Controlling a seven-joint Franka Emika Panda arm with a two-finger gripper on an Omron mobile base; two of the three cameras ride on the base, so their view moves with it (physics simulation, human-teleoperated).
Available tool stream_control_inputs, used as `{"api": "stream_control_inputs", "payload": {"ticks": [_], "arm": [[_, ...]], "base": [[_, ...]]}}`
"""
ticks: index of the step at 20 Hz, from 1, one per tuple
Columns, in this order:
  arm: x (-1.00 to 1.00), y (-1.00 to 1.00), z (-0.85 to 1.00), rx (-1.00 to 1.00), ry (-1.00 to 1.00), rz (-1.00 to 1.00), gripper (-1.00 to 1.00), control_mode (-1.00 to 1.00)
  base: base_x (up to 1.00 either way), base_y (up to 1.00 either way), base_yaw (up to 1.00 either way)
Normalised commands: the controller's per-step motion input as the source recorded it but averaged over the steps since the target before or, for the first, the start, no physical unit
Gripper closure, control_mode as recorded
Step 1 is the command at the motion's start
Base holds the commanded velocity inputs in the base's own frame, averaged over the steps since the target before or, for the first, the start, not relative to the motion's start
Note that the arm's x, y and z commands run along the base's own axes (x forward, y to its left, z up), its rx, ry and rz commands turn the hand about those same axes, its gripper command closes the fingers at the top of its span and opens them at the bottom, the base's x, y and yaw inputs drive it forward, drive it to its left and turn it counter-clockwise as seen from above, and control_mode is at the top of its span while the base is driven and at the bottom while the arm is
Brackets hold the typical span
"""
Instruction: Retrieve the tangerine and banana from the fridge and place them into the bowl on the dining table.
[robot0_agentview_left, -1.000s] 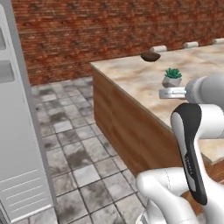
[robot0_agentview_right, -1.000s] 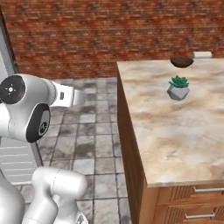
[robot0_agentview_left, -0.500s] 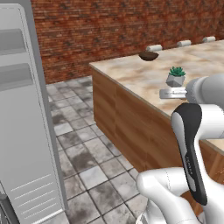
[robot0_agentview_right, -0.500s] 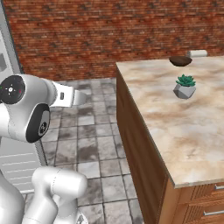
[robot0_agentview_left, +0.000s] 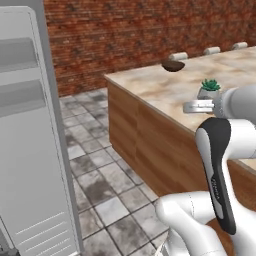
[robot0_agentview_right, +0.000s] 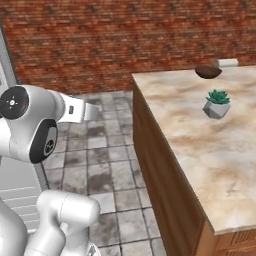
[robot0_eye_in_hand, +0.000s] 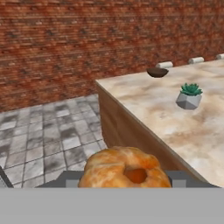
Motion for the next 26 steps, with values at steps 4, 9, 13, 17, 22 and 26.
{"api": "stream_control_inputs", "payload": {"ticks": [4,9,13,17,22,26], "arm": [[0.0,0.0,0.0,0.0,0.0,0.0,1.0,1.0],[0.0,0.0,0.0,0.0,0.0,0.0,1.0,1.0],[0.0,0.0,0.0,0.0,0.0,0.0,1.0,1.0],[0.0,0.0,0.0,0.0,0.0,0.0,1.0,1.0],[0.0,0.0,0.0,0.0,0.0,0.0,1.0,1.0],[0.0,0.0,0.0,0.0,0.0,0.0,1.0,1.0]], "base": [[0.54,0.17,0.13],[0.71,0.14,0.23],[0.73,0.0,0.28],[0.72,-0.01,0.33],[0.89,-0.19,0.3],[1.0,-0.47,0.21]]}}
